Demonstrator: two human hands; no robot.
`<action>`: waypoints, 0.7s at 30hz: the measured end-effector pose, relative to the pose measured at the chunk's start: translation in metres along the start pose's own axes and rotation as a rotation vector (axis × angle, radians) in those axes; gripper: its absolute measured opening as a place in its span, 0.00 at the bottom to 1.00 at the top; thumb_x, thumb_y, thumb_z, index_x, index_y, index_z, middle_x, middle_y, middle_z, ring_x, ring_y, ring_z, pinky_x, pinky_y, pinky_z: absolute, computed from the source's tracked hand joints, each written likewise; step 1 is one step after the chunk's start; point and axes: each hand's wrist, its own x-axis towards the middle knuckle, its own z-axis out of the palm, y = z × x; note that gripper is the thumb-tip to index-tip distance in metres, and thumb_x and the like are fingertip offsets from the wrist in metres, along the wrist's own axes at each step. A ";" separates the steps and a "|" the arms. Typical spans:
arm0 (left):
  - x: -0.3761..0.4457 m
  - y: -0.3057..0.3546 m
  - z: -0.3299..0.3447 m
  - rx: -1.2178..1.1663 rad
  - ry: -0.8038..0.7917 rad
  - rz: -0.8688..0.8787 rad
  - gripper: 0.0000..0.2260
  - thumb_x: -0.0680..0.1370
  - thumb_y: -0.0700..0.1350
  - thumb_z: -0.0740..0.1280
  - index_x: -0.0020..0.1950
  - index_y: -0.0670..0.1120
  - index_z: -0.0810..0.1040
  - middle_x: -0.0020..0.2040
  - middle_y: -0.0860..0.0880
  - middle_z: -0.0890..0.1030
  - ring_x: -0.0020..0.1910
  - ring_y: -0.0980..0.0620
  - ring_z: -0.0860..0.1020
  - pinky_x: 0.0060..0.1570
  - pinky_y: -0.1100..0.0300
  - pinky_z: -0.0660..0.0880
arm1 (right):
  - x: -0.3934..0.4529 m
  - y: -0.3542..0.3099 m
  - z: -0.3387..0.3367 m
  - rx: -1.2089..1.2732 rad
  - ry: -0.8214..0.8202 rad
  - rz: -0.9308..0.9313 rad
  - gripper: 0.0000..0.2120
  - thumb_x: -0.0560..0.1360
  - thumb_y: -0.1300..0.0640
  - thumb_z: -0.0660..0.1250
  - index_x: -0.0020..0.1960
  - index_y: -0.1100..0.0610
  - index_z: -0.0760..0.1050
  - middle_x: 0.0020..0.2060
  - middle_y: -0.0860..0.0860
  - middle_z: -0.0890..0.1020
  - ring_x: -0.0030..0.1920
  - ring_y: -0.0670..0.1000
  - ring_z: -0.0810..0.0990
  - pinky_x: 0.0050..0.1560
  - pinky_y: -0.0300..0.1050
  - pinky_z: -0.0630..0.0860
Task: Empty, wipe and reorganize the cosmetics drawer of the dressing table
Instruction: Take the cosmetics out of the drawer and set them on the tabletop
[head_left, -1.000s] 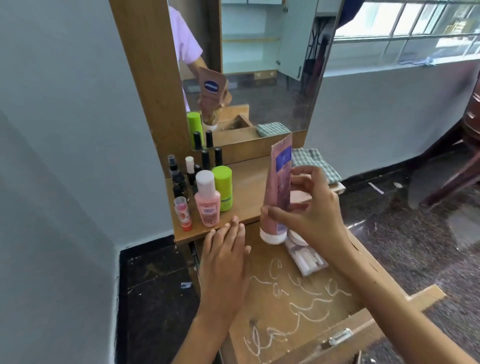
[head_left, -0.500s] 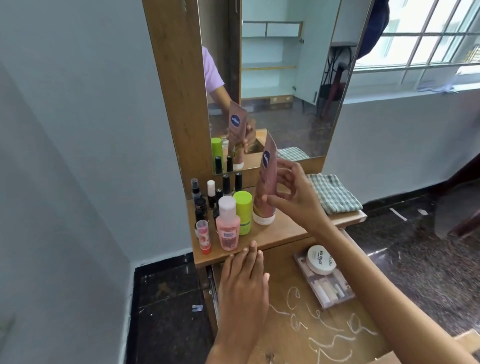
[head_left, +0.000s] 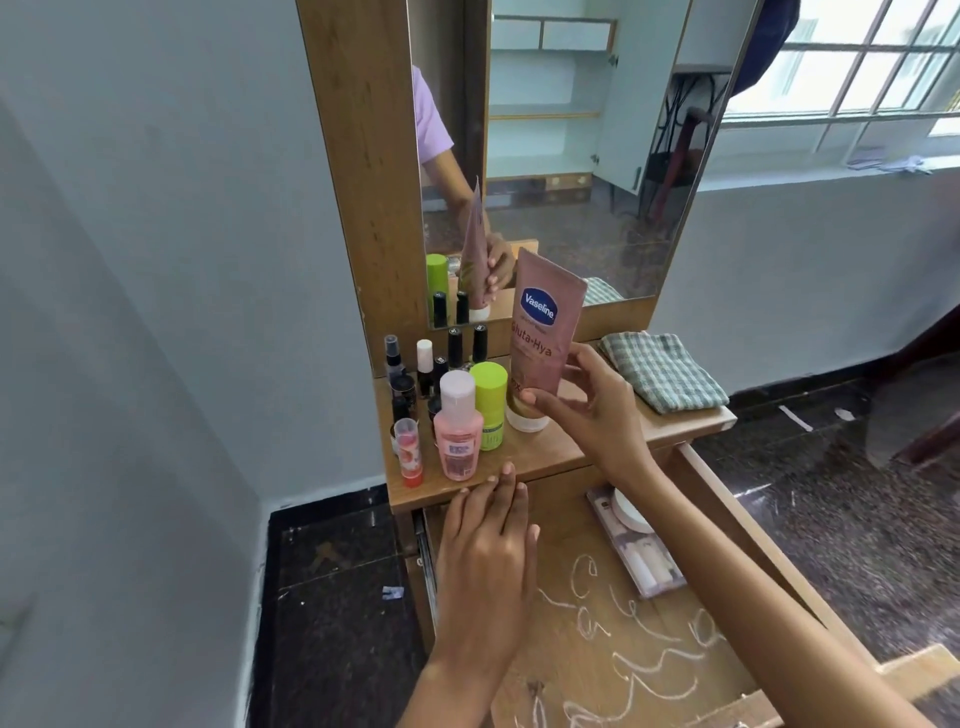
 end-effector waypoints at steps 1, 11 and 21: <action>0.000 0.000 0.000 0.003 0.004 0.005 0.15 0.76 0.47 0.62 0.61 0.43 0.78 0.63 0.48 0.77 0.63 0.52 0.73 0.67 0.56 0.60 | 0.001 0.001 0.002 0.004 -0.001 -0.005 0.26 0.67 0.54 0.76 0.62 0.58 0.73 0.54 0.49 0.82 0.57 0.45 0.79 0.46 0.46 0.82; 0.000 0.000 0.002 -0.010 0.044 0.000 0.15 0.76 0.46 0.63 0.60 0.43 0.78 0.62 0.48 0.77 0.63 0.51 0.73 0.67 0.56 0.60 | 0.010 0.006 0.012 0.033 0.025 0.016 0.23 0.68 0.57 0.76 0.61 0.56 0.75 0.53 0.47 0.82 0.55 0.42 0.80 0.42 0.36 0.78; 0.001 0.000 0.002 -0.046 0.081 0.012 0.15 0.75 0.46 0.61 0.58 0.43 0.79 0.61 0.47 0.79 0.61 0.52 0.74 0.67 0.58 0.59 | 0.012 0.012 0.017 0.016 0.013 -0.018 0.21 0.69 0.59 0.74 0.60 0.58 0.75 0.53 0.49 0.82 0.56 0.46 0.80 0.48 0.36 0.78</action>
